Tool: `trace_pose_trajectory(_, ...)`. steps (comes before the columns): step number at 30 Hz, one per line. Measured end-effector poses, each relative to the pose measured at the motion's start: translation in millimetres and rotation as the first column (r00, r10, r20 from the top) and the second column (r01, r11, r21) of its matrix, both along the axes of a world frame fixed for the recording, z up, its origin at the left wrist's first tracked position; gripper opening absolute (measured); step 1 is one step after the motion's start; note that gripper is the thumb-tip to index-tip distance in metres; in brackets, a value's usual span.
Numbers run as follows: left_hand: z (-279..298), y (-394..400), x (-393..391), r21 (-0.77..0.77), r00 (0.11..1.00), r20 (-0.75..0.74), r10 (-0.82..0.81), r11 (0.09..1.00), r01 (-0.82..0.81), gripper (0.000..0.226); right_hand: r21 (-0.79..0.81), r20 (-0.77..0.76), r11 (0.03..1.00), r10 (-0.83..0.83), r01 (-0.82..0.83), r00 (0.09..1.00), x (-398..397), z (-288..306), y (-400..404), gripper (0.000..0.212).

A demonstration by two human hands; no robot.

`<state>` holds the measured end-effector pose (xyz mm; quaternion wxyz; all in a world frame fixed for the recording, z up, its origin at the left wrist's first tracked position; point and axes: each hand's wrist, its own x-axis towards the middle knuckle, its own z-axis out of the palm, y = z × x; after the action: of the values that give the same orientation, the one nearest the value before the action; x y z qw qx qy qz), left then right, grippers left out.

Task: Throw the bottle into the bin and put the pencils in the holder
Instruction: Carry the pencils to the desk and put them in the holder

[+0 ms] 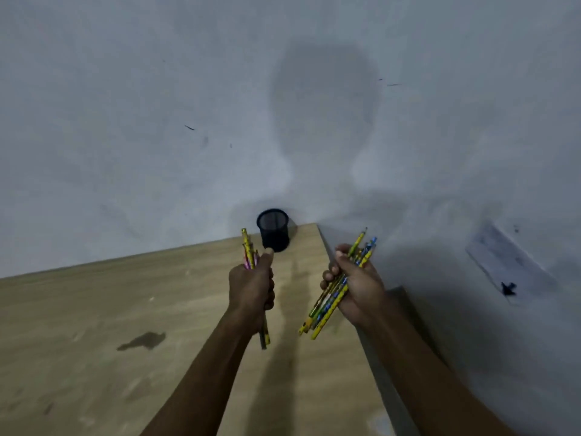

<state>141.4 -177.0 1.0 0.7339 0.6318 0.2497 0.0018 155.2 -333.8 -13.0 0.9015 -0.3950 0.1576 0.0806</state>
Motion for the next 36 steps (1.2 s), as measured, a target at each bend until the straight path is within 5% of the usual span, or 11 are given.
trace_pose_trajectory(7,-26.7,40.5,145.2,0.009,0.950,0.183,0.253,0.966,-0.259,0.054,-0.121,0.215,0.977,-0.149,0.178,0.965,138.4,-22.9,59.6,0.019)
trace_pose_trajectory(15,-52.4,38.7,237.8,0.049,0.873,0.413,0.259,0.951,-0.305,0.056,-0.398,0.447,0.869,-0.096,0.294,0.889,235.7,-37.4,101.6,0.012)
trace_pose_trajectory(27,-123.2,41.5,262.8,0.225,0.895,0.442,0.058,0.959,-0.173,0.056,-0.615,0.413,0.758,0.077,0.215,0.908,257.8,-99.9,129.3,0.011)
trace_pose_trajectory(36,-132.7,44.5,258.4,0.372,0.901,0.434,0.004,0.910,-0.183,0.040,-0.738,0.402,0.620,0.086,0.267,0.912,252.6,-113.4,133.1,0.032)
